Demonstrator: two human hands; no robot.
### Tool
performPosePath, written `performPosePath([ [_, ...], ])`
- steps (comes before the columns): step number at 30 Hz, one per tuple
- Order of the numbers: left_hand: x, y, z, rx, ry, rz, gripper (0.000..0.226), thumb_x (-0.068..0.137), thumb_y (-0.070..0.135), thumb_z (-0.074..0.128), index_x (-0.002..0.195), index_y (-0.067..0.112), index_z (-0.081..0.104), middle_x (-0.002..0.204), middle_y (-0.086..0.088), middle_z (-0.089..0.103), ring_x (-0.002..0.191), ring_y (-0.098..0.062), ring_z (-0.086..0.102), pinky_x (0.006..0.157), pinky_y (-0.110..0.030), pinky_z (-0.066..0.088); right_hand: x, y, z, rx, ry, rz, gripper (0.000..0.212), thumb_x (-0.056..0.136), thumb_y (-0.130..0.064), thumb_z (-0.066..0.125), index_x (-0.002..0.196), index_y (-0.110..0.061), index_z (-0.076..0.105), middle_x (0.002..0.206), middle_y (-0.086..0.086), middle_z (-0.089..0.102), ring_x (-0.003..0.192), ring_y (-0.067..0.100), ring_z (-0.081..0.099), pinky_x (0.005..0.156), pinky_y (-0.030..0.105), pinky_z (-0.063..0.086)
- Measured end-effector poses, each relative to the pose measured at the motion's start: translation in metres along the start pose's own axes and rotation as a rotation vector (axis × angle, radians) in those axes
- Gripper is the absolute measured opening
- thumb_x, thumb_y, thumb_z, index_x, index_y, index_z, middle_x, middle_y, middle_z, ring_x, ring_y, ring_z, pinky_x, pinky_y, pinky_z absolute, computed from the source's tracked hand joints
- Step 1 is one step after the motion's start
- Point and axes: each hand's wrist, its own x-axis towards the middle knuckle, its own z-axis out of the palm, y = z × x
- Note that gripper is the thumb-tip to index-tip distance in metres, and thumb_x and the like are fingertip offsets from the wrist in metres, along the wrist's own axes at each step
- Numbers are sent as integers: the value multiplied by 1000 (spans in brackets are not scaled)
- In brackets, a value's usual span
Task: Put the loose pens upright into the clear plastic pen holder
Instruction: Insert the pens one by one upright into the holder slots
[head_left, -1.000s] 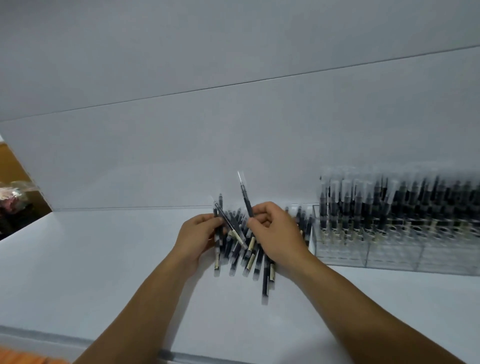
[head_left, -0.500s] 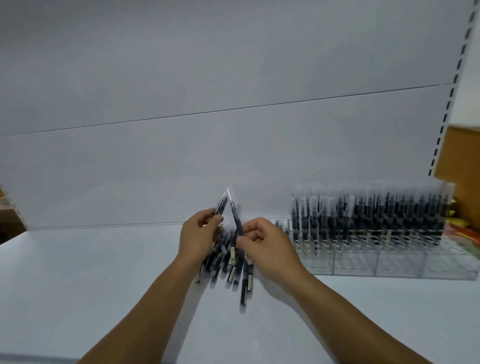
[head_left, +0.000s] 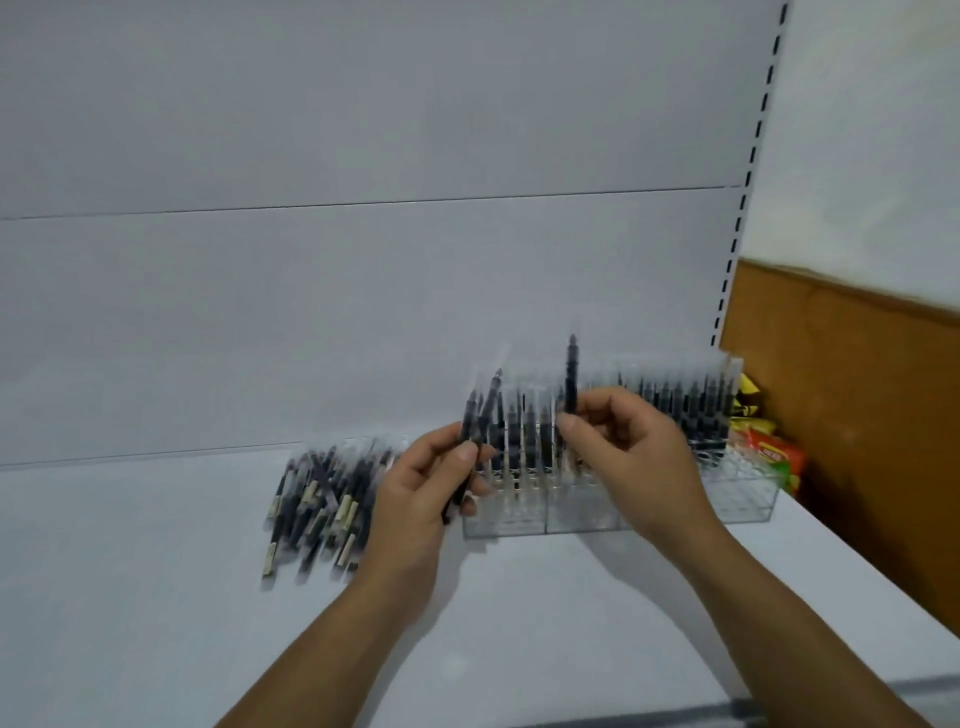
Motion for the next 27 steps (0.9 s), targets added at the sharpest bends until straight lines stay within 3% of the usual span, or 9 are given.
performPosePath([
  [4,-5,-18,28,-94,-37,-85,42,73,24,71,114,13,65,96,-5,76,84,-11,71,64,-17,52,17,7,-25,-102,63,19,21,89,-18,70,94,-35,59,78,-2,64,68,10,58,61,19,50],
  [7,-11,-29,33,-213,-27,-156,39,70,19,74,109,14,68,101,-10,75,94,-16,72,72,-18,54,26,13,-32,-171,64,55,11,89,-20,69,96,-25,62,83,6,69,78,23,66,70,33,56],
  [9,-12,-32,31,-203,-35,-160,37,71,16,74,108,12,69,101,-12,75,92,-17,72,72,-17,54,31,17,-34,-187,73,54,6,88,-20,70,92,-21,65,83,8,69,82,26,66,71,33,56],
  [14,-15,-32,33,-177,-92,-156,25,71,10,72,95,15,77,99,-12,75,89,-16,73,71,-16,54,40,23,-34,-284,40,53,5,87,-23,71,87,-24,66,80,-3,67,76,16,63,63,12,48],
  [22,-16,-30,36,-167,-99,-164,32,73,9,68,104,8,70,95,-9,76,86,-14,73,68,-16,54,43,29,-33,-348,-4,84,9,87,-26,72,93,-21,68,87,-2,69,85,19,68,80,31,57],
  [27,-15,-30,36,-169,-99,-174,35,73,9,68,108,6,68,97,-10,76,87,-15,72,71,-17,54,44,31,-31,-379,-36,101,8,85,-25,74,89,-23,67,83,-4,69,79,16,66,74,29,55],
])
